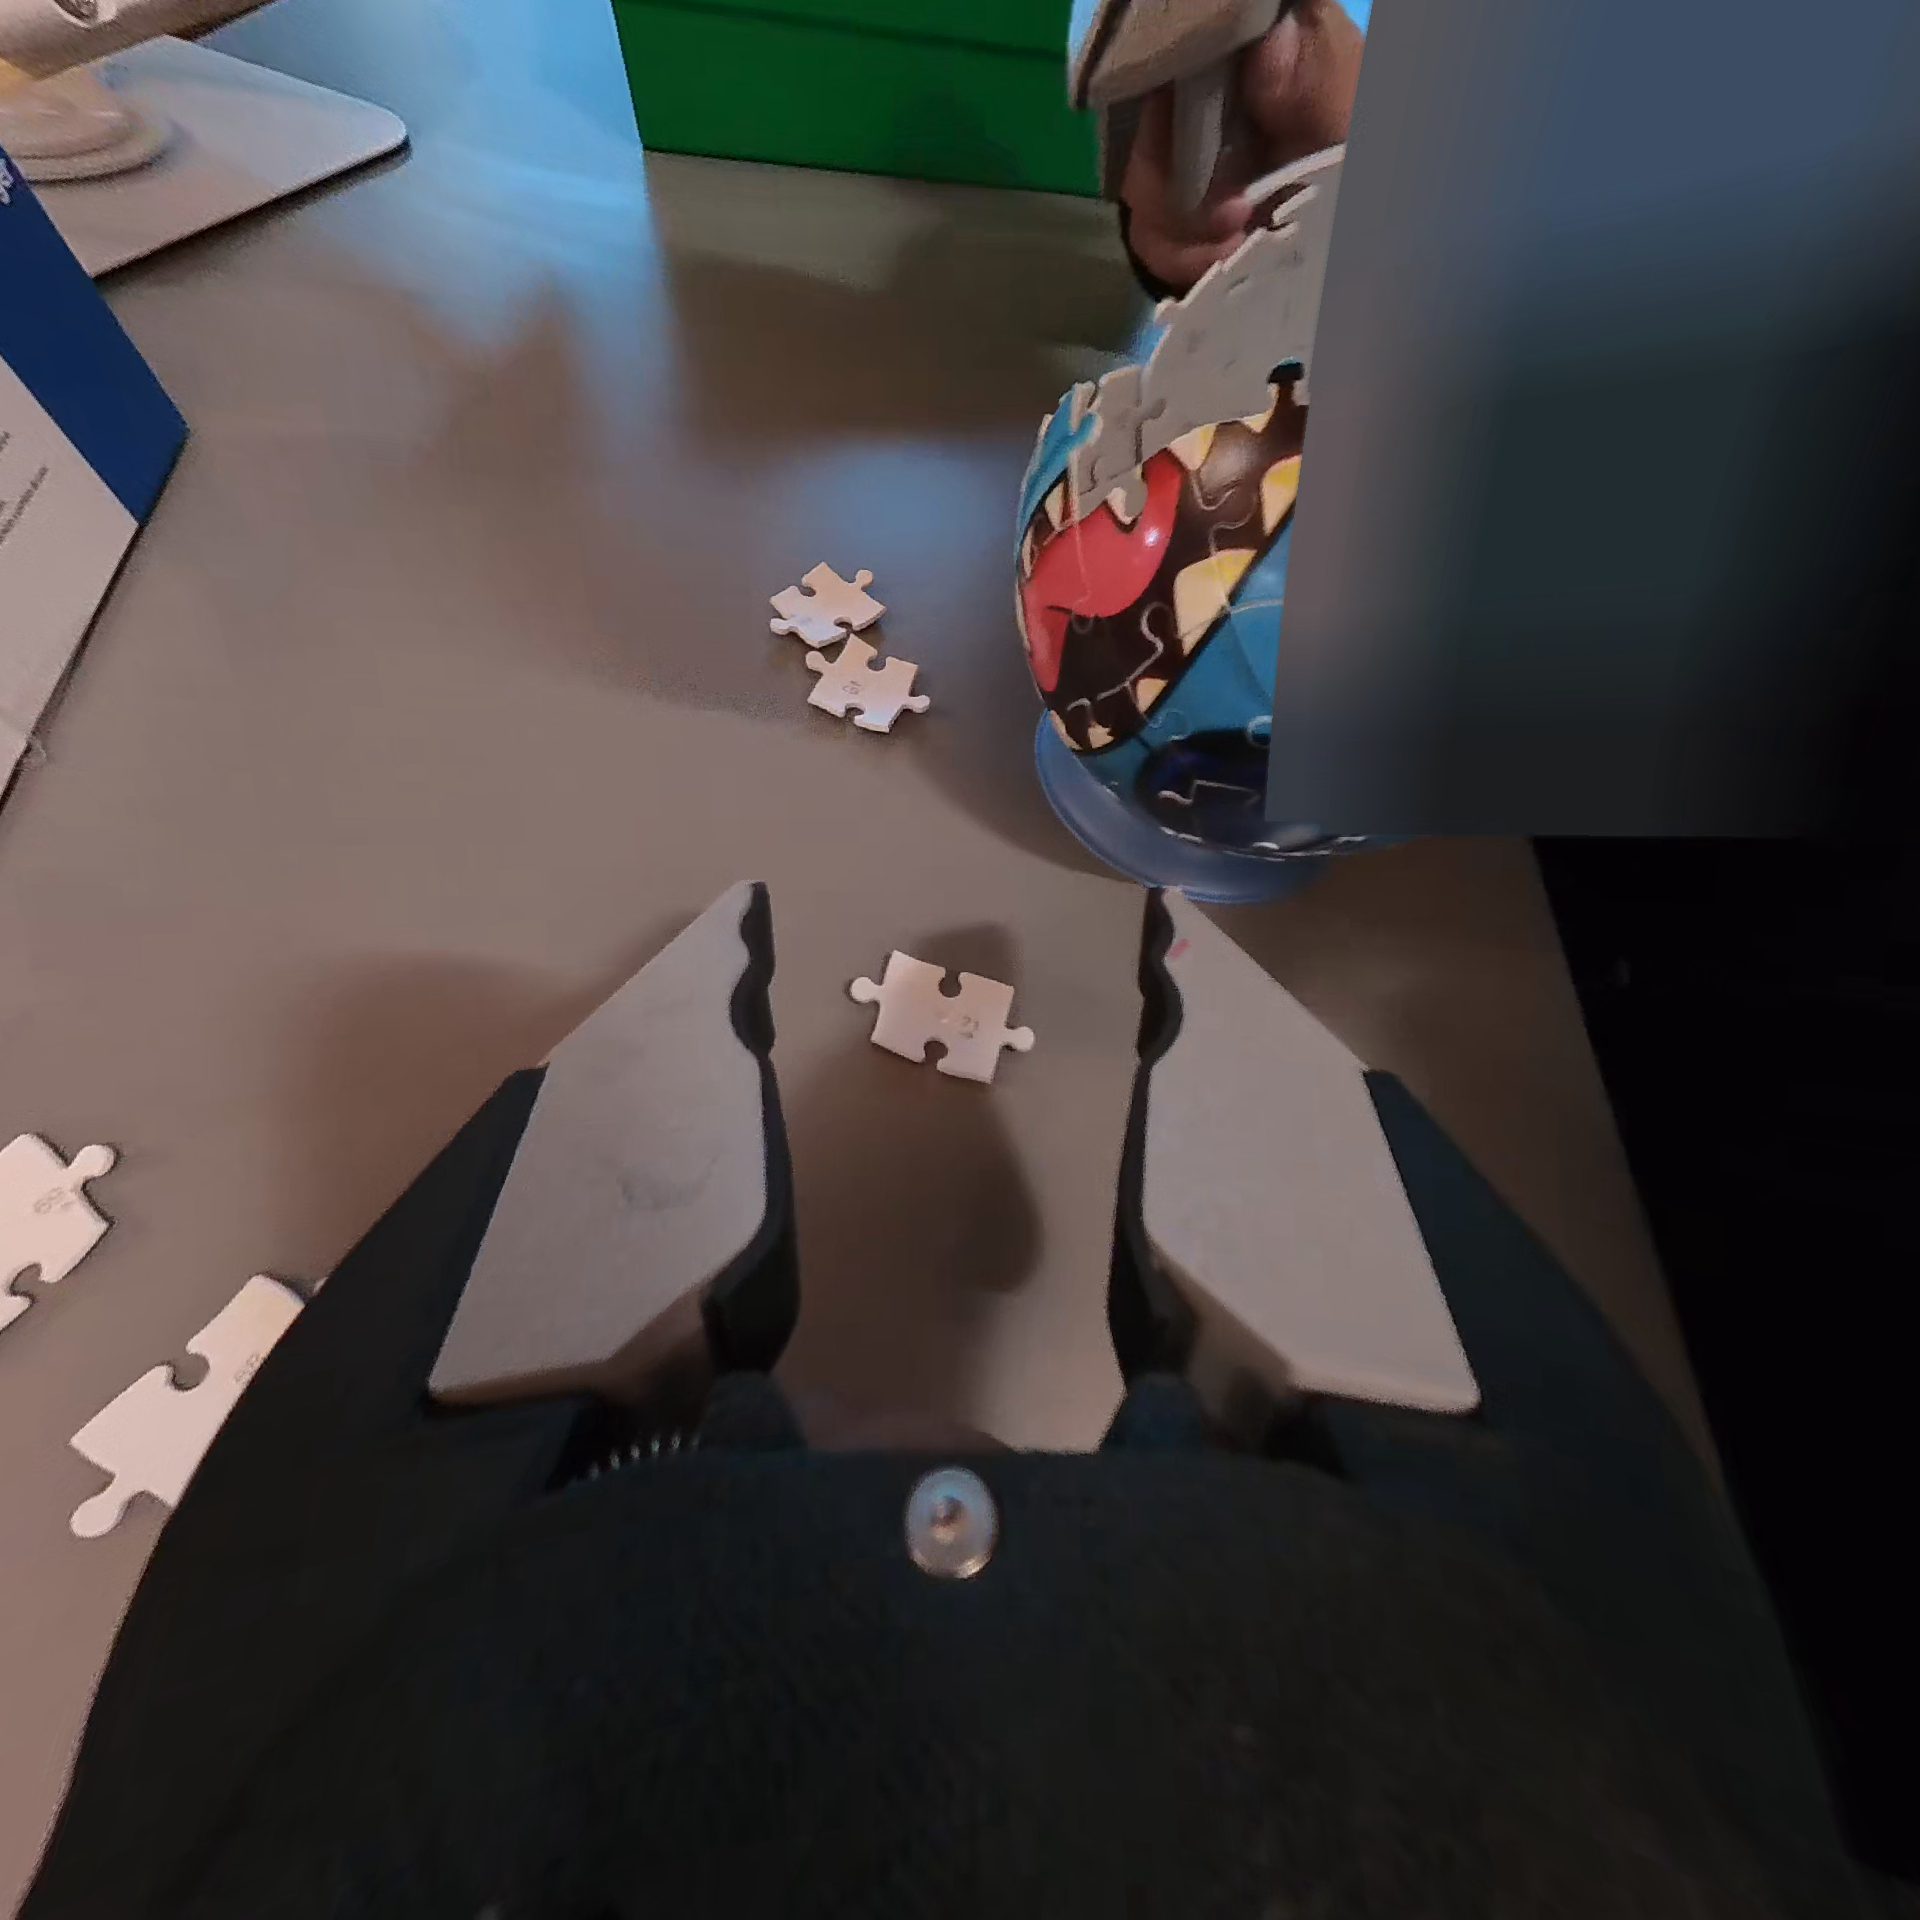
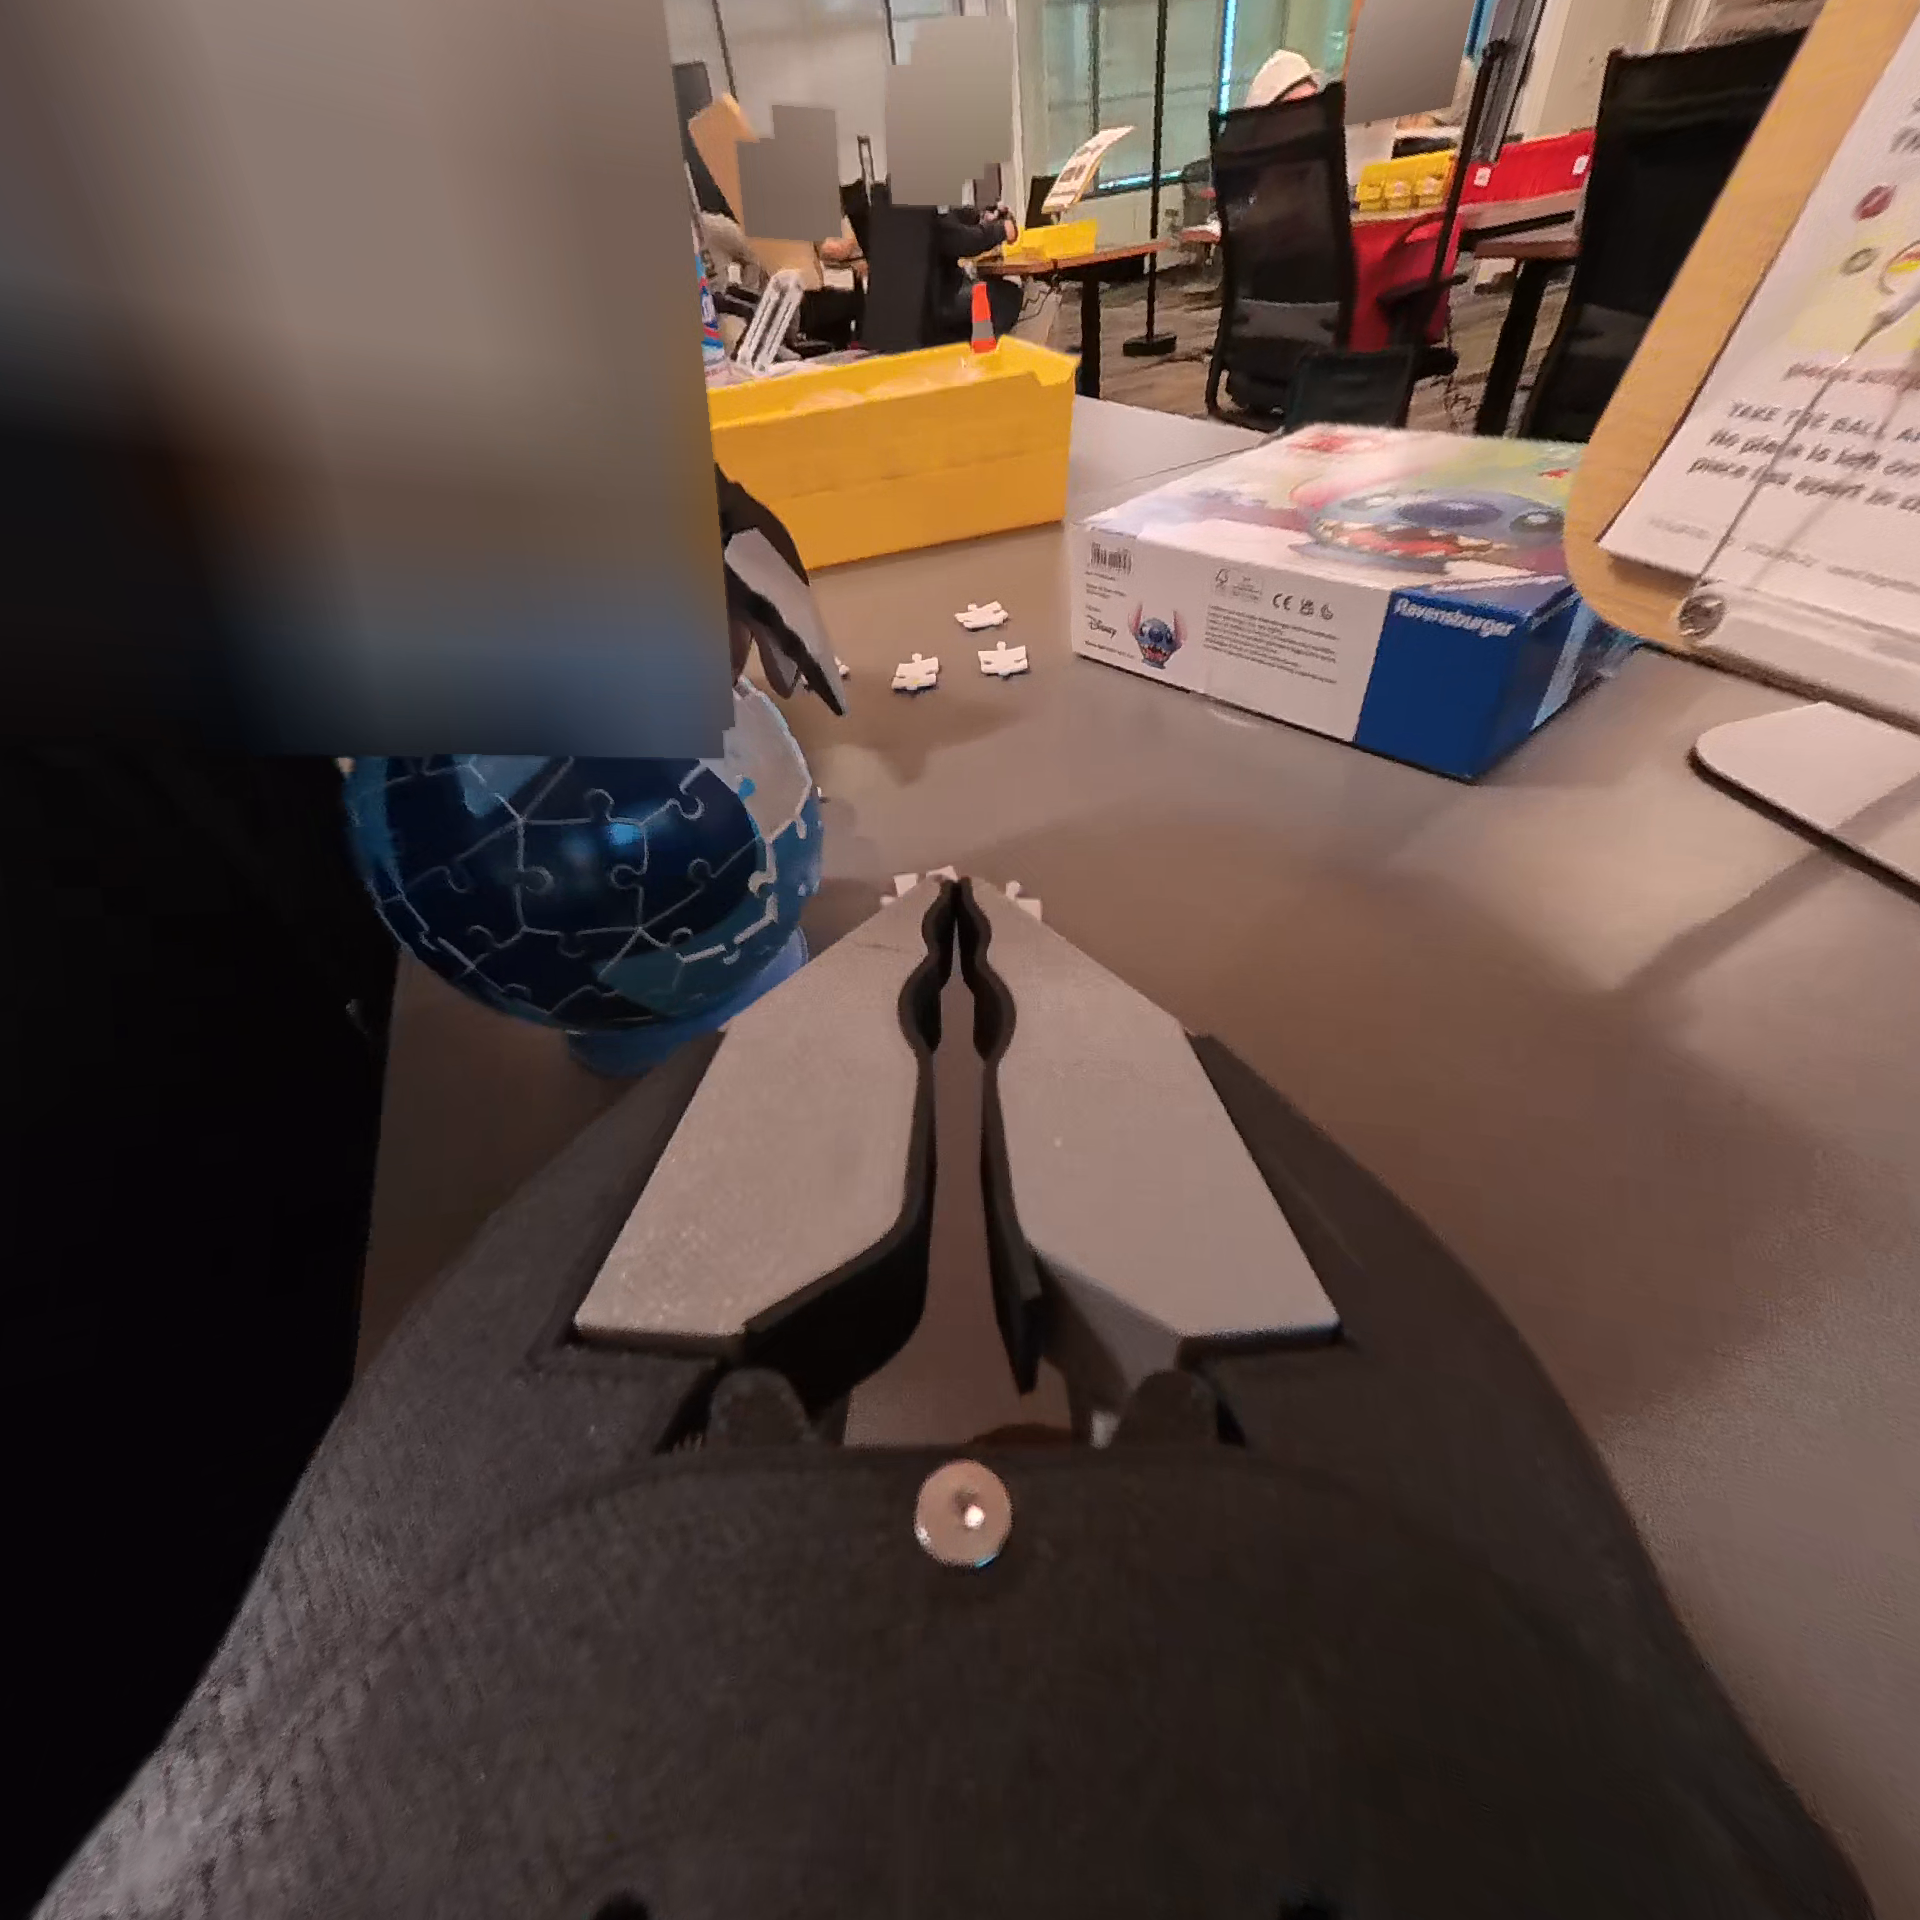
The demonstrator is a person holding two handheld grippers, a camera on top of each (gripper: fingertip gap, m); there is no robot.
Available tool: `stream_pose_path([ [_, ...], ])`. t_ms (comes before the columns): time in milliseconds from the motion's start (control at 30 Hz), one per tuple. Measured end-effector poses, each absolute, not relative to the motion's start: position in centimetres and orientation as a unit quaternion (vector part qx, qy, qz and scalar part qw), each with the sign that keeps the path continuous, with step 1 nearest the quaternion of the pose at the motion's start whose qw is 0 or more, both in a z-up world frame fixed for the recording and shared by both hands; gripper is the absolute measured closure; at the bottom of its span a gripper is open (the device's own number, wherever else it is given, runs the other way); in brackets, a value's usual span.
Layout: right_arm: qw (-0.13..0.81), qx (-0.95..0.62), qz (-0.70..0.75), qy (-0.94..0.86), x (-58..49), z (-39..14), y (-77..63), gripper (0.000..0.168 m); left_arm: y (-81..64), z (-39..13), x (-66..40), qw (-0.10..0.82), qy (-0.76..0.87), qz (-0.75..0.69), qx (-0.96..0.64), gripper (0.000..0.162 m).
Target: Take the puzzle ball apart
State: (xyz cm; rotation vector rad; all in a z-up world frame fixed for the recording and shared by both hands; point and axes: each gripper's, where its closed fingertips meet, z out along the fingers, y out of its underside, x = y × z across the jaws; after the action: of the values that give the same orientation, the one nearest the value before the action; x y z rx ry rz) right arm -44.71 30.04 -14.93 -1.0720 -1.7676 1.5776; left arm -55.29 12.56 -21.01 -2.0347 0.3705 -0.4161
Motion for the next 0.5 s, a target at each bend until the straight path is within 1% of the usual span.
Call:
stream_pose_path([
  [167,0.309,-0.412,0.555,-0.653,-43.5,-12.5,31.7,0.168,12.3,-21.5,-54.9,0.484,0.168,-0.156,-0.844,0.093],
  [333,0.345,-0.414,0.522,-0.661,-42.9,-11.1,32.2,0.168,12.2,-22.0,-54.7,0.474,0.182,-0.14,-0.85,0.093],
  [400,0.349,-0.421,0.513,-0.662,-43.4,-12.1,32.2,0.168,12.1,-22.1,-54.6,0.473,0.185,-0.134,-0.851,0.093],
  [500,0.316,-0.432,0.514,-0.671,-44.9,-15.5,31.2,0.168,12.1,-22.2,-54.4,0.471,0.193,-0.127,-0.851,0.092],
])
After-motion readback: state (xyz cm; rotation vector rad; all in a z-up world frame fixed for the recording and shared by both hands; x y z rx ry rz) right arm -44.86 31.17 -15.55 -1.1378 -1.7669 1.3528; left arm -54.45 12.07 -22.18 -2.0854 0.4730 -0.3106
